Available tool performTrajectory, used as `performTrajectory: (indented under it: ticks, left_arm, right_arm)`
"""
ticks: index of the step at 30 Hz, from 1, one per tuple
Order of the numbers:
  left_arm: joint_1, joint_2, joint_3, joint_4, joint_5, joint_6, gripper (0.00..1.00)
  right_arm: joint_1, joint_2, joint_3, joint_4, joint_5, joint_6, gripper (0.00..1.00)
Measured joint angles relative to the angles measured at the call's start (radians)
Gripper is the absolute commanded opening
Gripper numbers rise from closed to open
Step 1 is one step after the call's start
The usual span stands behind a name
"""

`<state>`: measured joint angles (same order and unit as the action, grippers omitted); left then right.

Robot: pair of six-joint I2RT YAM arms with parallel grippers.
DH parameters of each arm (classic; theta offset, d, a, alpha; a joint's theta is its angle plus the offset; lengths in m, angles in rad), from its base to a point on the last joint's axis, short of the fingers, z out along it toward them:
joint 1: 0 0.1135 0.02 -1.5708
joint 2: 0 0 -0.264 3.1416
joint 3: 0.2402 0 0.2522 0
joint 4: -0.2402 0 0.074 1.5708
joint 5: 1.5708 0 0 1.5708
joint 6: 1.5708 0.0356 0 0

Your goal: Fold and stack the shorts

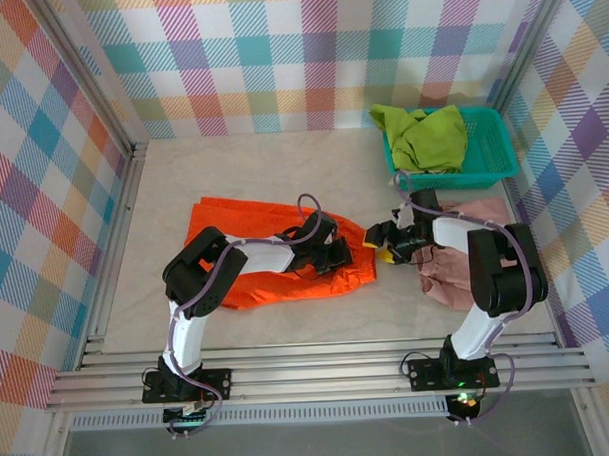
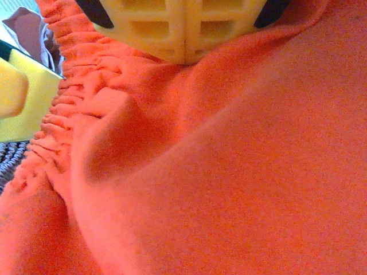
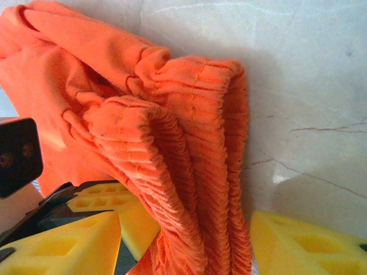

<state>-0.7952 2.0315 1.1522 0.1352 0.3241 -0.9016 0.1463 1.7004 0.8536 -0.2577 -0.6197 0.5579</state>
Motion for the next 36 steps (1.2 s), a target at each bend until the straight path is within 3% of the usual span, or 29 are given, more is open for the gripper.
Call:
performTrajectory:
  ticks: [14, 23, 26, 30, 32, 36]
  left_arm:
    - [0.0, 0.0, -0.003, 0.007, 0.0, -0.003, 0.0]
    - [0.002, -0.013, -0.023, 0.023, -0.011, -0.008, 0.02]
    - [0.006, -0.047, -0.053, 0.022, -0.034, -0.015, 0.19]
    - [0.035, -0.166, -0.113, -0.017, -0.072, -0.009, 0.62]
    - [0.063, -0.252, -0.131, -0.055, -0.095, 0.009, 0.78]
    - [0.125, -0.448, -0.137, -0.133, -0.148, 0.059, 0.92]
  right_arm:
    - [0.082, 0.042, -0.003, 0.072, -0.002, 0.066, 0.48]
    - [0.092, 0.085, 0.018, 0.065, 0.007, 0.073, 0.03]
    - [0.103, 0.085, 0.04, 0.023, 0.029, 0.045, 0.0]
    - [0.11, 0.068, 0.088, -0.084, 0.095, -0.017, 0.0]
    - [0.112, 0.032, 0.117, -0.167, 0.143, -0.057, 0.0]
    - [0.112, -0.075, 0.23, -0.371, 0.276, -0.155, 0.0]
